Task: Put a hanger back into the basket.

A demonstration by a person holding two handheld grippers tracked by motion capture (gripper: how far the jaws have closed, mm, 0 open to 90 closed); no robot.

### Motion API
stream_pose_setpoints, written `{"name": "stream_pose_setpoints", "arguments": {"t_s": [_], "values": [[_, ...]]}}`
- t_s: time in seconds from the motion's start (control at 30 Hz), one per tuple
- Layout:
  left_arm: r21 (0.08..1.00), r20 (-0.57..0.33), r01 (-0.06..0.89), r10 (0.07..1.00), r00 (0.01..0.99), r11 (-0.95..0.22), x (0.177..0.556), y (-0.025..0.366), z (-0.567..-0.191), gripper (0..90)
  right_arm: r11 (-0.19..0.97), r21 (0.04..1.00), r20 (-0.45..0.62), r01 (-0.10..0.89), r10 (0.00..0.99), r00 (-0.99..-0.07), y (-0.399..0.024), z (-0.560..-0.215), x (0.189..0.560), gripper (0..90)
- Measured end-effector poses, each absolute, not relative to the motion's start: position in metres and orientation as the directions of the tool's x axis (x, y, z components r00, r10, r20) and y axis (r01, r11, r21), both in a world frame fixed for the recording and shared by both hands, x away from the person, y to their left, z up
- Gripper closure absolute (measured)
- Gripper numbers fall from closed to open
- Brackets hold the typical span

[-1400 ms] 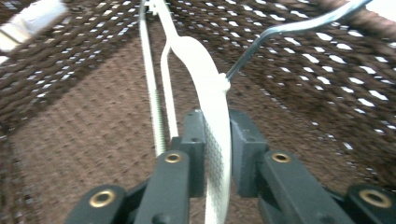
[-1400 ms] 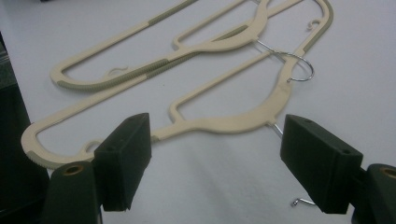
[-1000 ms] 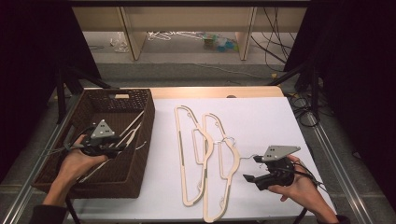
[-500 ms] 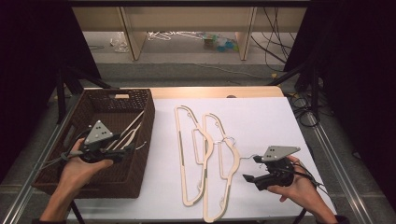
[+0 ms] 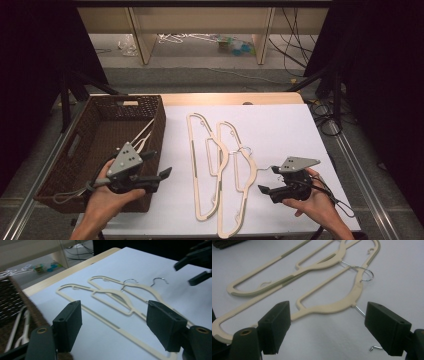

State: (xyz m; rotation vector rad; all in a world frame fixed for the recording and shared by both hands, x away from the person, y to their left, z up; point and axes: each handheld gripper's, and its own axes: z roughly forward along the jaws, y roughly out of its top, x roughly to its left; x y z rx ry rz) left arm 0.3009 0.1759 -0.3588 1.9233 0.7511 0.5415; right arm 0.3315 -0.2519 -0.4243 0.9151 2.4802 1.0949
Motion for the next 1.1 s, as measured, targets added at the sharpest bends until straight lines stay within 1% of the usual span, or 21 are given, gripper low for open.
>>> {"name": "stream_pose_setpoints", "arguments": {"t_s": [0.07,0.13,0.2,0.23,0.27,0.3,0.37,0.43,0.5,0.57,0.63,0.73,0.8,0.9,1.1], "values": [[0.902,0.032,0.276,0.689,0.724,-0.331,0.297,0.168,-0.363,27.4,0.498,0.743,0.011,0.446,0.657,-0.753,-0.252,-0.425,0.331,21.7],[0.904,0.017,0.281,0.684,0.729,-0.322,0.294,0.161,-0.370,23.8,0.483,0.754,0.008,0.444,0.670,-0.742,-0.253,-0.427,0.331,21.7],[0.904,-0.009,0.298,0.683,0.730,-0.306,0.291,0.155,-0.378,23.7,0.469,0.756,0.020,0.457,0.681,-0.732,-0.254,-0.428,0.331,21.7],[0.903,0.004,0.285,0.671,0.742,-0.320,0.291,0.153,-0.382,23.5,0.465,0.762,0.017,0.451,0.682,-0.731,-0.254,-0.428,0.332,21.7],[0.905,-0.012,0.293,0.669,0.743,-0.310,0.289,0.151,-0.387,23.1,0.460,0.763,0.022,0.455,0.684,-0.729,-0.254,-0.429,0.332,21.7],[0.905,-0.001,0.286,0.673,0.740,-0.314,0.288,0.149,-0.391,22.8,0.454,0.760,0.029,0.465,0.691,-0.722,-0.254,-0.429,0.331,21.7],[0.906,0.027,0.270,0.683,0.730,-0.325,0.286,0.144,-0.401,21.8,0.453,0.767,0.021,0.455,0.691,-0.723,-0.255,-0.430,0.332,21.7],[0.903,0.032,0.268,0.676,0.736,-0.334,0.285,0.140,-0.410,21.2,0.444,0.770,0.027,0.459,0.695,-0.718,-0.255,-0.431,0.332,21.7],[0.906,0.000,0.285,0.672,0.740,-0.314,0.282,0.137,-0.417,20.2,0.431,0.769,0.041,0.472,0.703,-0.710,-0.255,-0.430,0.332,21.6],[0.908,0.015,0.268,0.665,0.747,-0.322,0.282,0.137,-0.420,20.0,0.429,0.779,0.031,0.457,0.702,-0.711,-0.254,-0.430,0.332,21.3],[0.914,0.050,0.235,0.669,0.742,-0.329,0.281,0.138,-0.420,18.5,0.415,0.789,0.036,0.453,0.705,-0.708,-0.253,-0.430,0.331,21.1],[0.930,0.022,0.234,0.677,0.735,-0.284,0.280,0.142,-0.422,17.4,0.390,0.804,0.051,0.450,0.708,-0.705,-0.252,-0.429,0.330,20.6],[0.936,0.024,0.221,0.678,0.734,-0.272,0.280,0.146,-0.423,17.3,0.373,0.817,0.058,0.440,0.706,-0.706,-0.250,-0.430,0.329,20.2],[0.937,0.008,0.230,0.679,0.734,-0.261,0.280,0.151,-0.425,17.0,0.364,0.828,0.057,0.427,0.702,-0.710,-0.249,-0.428,0.325,19.5],[0.937,0.009,0.230,0.677,0.736,-0.262,0.280,0.156,-0.427,16.7,0.362,0.837,0.053,0.410,0.692,-0.720,-0.246,-0.430,0.321,18.0]]}}
